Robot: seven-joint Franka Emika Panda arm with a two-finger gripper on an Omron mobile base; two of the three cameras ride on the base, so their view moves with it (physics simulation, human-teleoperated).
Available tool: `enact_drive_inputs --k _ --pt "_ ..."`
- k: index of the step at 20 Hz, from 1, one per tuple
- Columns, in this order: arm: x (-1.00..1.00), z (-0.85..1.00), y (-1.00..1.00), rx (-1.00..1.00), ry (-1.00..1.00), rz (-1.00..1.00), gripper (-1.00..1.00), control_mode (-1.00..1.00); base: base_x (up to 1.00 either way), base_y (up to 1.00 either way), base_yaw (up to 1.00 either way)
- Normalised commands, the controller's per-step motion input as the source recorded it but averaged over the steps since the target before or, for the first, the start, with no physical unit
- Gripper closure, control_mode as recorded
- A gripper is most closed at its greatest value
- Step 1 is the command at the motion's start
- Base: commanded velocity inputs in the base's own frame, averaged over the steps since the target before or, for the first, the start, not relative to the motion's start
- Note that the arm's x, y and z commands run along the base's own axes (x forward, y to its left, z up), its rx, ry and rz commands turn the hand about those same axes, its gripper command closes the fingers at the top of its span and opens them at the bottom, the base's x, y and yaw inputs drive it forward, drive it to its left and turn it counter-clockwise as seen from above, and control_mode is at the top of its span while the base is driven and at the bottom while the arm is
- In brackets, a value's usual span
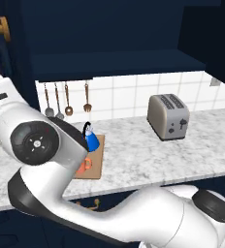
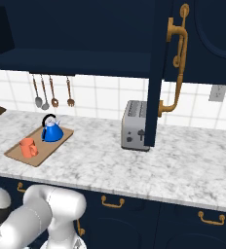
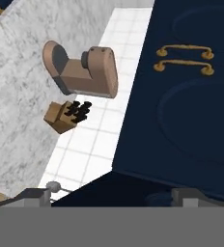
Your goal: Pick the kettle from the counter and place it on the tray. Then pick the mug from the cabinet and place it on the tray. Then close the cabinet doors.
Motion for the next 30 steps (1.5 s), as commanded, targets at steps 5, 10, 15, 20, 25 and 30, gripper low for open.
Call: enact_drive_inputs --k 5,10,15,20,25,30 --pt "0.18 0.01 -0.83 0.0 0.07 -0.25 -1.0 -1.0 0.0 0.0 0.0" --pt "0.25 0.07 -0.83 0.0 0.09 -0.23 -1.0 -1.0 0.0 0.0 0.0" --pt "0.3 0.04 -0.8 0.0 0.1 -0.23 -1.0 -1.0 0.0 0.0 0.0" --pt "0.47 0.04 -0.73 0.0 0.1 -0.2 -1.0 -1.0 0.0 0.0 0.0" --pt "0.8 0.0 -0.55 0.01 0.11 -0.06 -1.0 -1.0 0.0 0.0 0.0" --pt "0.98 0.0 -0.33 0.06 0.03 0.01 -1.0 -1.0 0.0 0.0 0.0"
